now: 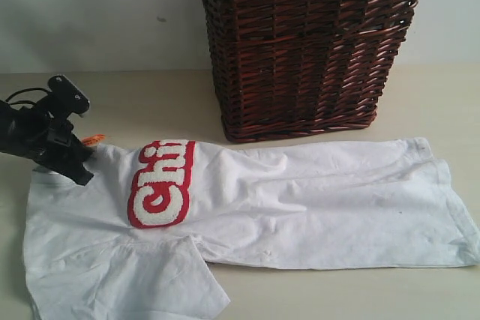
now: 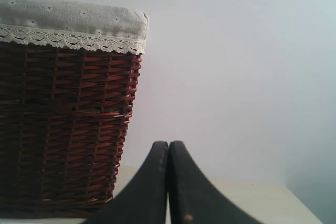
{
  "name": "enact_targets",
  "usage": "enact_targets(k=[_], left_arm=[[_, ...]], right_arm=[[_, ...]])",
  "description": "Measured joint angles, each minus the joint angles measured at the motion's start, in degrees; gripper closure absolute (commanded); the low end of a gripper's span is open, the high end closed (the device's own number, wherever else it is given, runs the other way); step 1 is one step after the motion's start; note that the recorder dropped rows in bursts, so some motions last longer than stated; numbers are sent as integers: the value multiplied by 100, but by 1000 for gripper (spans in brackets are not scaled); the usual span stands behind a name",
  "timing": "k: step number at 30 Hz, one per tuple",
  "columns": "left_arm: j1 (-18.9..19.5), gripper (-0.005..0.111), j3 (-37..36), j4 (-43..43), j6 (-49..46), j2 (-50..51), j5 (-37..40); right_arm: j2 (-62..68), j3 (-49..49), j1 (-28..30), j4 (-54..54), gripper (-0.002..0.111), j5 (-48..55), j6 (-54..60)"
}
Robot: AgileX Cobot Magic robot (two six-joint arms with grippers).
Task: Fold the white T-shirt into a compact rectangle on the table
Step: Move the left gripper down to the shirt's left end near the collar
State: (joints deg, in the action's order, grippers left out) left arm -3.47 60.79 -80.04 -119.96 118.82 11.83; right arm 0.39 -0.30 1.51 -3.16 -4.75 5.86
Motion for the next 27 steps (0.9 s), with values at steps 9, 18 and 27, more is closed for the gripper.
enact_targets(k=[9,18,27], left_arm=[[0,102,0,-86,0,-109,995],[0,82,91,-1008,0,-1509,1195],[32,42,-617,-1118,953,-2434,165]], right_arm=[[0,0,0,0,108,0,0],[0,0,0,0,108,-11,0],[0,0,0,0,108,-11,0]])
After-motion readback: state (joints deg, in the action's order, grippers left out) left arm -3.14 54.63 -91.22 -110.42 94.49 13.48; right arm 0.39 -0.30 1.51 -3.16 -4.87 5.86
